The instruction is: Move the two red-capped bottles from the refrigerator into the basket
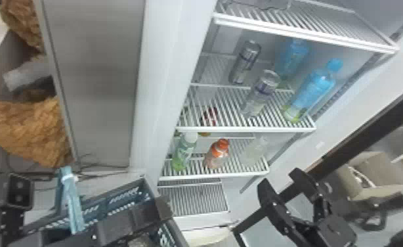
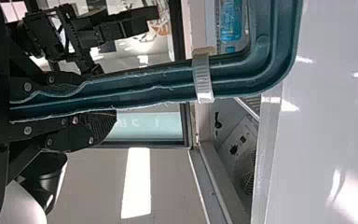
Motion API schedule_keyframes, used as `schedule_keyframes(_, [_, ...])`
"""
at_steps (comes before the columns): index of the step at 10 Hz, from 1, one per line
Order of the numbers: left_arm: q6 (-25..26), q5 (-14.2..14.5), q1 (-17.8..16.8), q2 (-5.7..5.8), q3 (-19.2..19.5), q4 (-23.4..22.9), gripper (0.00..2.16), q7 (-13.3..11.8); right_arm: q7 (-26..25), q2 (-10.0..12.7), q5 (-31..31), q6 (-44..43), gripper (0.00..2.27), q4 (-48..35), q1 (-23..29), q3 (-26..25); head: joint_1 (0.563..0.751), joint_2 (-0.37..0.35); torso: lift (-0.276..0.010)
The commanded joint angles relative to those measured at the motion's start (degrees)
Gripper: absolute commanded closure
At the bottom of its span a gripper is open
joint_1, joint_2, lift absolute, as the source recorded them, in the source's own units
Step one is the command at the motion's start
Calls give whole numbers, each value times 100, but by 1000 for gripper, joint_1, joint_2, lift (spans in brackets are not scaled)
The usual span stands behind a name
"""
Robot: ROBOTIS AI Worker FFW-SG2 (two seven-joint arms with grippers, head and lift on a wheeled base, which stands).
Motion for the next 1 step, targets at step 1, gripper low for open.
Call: schedule_keyframes(1, [0,0,16,-9,25,0,1205,0,0,0,10,8,121,0,-11,0,695,-350,0])
